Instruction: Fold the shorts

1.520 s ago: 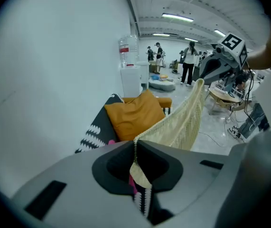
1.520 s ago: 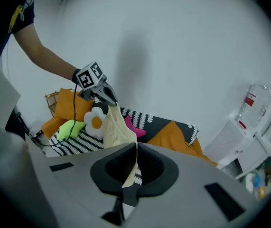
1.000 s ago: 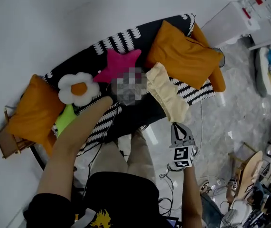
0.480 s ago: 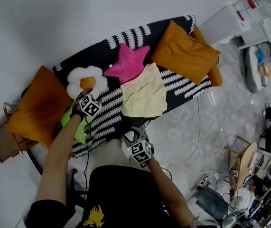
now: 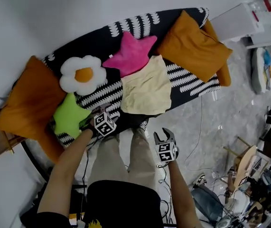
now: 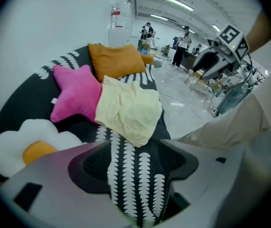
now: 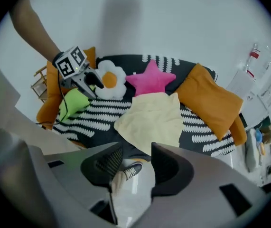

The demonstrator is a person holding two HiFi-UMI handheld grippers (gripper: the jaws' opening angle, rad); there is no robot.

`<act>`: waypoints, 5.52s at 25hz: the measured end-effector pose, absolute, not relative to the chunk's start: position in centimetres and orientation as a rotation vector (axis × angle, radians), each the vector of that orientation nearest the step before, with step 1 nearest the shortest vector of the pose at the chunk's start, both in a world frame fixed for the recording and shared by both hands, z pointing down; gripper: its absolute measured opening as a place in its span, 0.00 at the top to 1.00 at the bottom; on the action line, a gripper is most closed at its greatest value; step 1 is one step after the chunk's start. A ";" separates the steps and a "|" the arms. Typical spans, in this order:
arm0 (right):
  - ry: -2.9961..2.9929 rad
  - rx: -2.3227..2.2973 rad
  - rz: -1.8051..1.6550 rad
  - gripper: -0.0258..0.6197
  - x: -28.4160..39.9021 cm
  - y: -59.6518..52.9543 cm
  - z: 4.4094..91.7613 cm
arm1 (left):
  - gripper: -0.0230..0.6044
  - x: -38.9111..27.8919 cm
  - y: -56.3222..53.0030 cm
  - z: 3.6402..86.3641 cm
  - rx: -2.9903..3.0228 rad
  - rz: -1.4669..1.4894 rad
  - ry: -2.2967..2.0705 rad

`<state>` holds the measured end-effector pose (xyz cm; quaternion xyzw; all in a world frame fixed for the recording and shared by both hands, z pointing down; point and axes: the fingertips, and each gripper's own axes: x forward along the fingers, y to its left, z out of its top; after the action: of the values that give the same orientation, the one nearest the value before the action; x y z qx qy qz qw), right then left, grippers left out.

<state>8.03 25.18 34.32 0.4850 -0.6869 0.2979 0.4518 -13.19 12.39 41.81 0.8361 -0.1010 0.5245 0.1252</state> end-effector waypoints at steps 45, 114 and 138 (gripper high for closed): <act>-1.428 0.794 0.207 0.92 26.0 29.6 53.7 | 0.90 -5.5 23.1 57.6 2.421 1.582 -0.124; -1.305 1.681 2.437 0.86 -7.0 26.3 64.4 | 0.69 -10.0 8.3 60.6 2.198 1.628 0.025; -1.692 1.007 0.596 0.54 7.3 20.1 67.1 | 0.38 1.2 9.6 68.0 2.669 2.266 1.734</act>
<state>7.35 20.08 67.07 0.4192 -0.7045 0.2481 0.5161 1.18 9.59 68.01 0.6337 0.4116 0.5380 -0.3735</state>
